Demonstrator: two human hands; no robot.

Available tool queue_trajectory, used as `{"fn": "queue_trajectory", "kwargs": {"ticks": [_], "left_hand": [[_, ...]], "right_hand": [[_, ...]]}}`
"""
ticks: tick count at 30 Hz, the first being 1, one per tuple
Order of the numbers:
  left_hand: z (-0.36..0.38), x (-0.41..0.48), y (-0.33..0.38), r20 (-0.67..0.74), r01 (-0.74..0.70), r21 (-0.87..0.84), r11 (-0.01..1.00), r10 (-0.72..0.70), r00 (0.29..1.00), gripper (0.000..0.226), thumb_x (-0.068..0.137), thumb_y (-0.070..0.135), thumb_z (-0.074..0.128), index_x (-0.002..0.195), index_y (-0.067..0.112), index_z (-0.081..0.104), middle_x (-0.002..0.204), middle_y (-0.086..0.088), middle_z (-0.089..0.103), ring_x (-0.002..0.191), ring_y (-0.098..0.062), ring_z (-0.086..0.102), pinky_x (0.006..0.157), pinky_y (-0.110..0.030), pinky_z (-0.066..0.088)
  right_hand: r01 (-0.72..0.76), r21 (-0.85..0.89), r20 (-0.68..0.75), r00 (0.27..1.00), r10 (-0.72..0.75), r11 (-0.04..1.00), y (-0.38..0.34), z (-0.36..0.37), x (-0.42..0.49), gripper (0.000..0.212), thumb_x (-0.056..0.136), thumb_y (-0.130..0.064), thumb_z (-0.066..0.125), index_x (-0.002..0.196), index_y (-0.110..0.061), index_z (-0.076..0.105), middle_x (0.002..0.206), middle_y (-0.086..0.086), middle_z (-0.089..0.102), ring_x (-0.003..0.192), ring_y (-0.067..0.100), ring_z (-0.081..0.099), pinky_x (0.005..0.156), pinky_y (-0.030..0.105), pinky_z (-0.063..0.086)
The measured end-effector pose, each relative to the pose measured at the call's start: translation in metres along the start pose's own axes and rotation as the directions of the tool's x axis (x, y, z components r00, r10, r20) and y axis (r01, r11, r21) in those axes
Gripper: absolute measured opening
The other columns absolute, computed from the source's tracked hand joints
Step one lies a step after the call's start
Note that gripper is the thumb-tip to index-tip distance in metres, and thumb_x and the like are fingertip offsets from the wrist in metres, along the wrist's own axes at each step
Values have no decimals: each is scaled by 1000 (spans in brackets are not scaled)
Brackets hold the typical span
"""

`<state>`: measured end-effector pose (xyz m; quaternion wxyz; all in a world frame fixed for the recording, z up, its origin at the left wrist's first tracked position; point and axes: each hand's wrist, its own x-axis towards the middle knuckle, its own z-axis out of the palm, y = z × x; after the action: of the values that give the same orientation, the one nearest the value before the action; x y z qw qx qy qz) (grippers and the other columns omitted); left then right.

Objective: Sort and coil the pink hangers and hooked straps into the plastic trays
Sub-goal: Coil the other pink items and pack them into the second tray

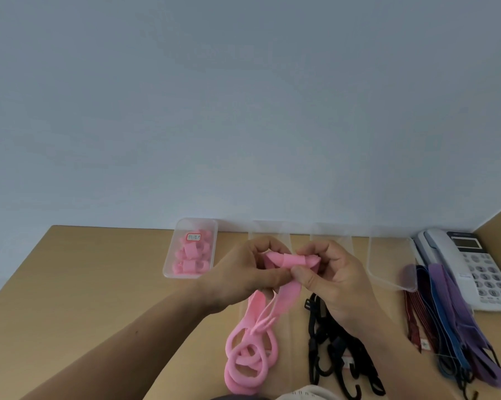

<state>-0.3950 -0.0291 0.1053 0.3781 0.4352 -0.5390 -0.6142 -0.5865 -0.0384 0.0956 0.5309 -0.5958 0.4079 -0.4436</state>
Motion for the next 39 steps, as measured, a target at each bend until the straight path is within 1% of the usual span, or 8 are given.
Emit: {"fn": "queue_trajectory", "kwargs": {"ticks": [4,7,12,18,20,24,31,39], "left_hand": [[-2,0,4,28,31,13,999,-32,999,32,78,13,75,104,1,59,90,-21,70,75,-33,65,68,-39,56],[-2,-1,5,55,66,-83,994,-62,997,32,82,16,72,106,-1,59,89,-21,70,78,-35,64,69,-39,57],[1,-1,7,11,88,-169,982,-88,996,18,84,23,70,95,9,67,85,-21,69,74,-32,63,66,-36,57],[-1,-2,6,23,68,-253,965,-64,998,21,80,13,73,98,4,67,91,-21,68,82,-34,65,72,-39,57],[0,-2,5,12,58,-252,966,-57,998,23,79,11,74,99,3,65,92,-21,68,82,-35,65,71,-39,56],[0,-3,1,-32,25,-192,981,-32,999,23,82,8,74,101,3,63,92,-23,66,84,-37,62,69,-38,54],[0,-4,-1,-87,10,-137,991,-22,996,43,80,11,77,115,6,53,94,-12,73,88,-27,71,76,-35,58],[3,-8,0,-15,71,-159,985,-74,997,35,90,24,72,112,1,59,94,-14,70,84,-26,67,67,-34,55]], "right_hand": [[12,3,16,1000,-12,1000,-1,0,-1,26,68,-25,78,91,-32,68,77,-6,64,74,16,61,69,26,54],[32,-71,5,999,-32,997,-1,0,-2,26,69,-30,78,92,-35,68,78,-7,64,75,20,62,71,34,58],[77,-150,-14,997,-80,986,0,2,-4,26,71,-25,78,90,-37,67,80,-2,64,76,27,63,71,36,59],[-19,44,5,1000,19,999,-1,2,-3,36,65,-12,82,93,-29,68,90,3,69,87,28,68,77,37,60],[-51,76,25,998,50,996,-1,2,-3,36,64,-11,81,94,-27,68,90,5,69,86,26,68,78,40,59],[-62,128,51,997,56,990,-2,1,-3,28,69,-12,79,94,-19,68,77,1,66,66,14,62,61,24,52],[-60,102,4,998,60,993,-1,1,0,19,74,-24,77,90,-21,69,67,5,63,56,21,56,56,25,49],[-7,19,-118,993,9,1000,0,7,-3,24,69,-18,84,83,-27,68,81,-1,70,73,14,67,68,24,56]]}}
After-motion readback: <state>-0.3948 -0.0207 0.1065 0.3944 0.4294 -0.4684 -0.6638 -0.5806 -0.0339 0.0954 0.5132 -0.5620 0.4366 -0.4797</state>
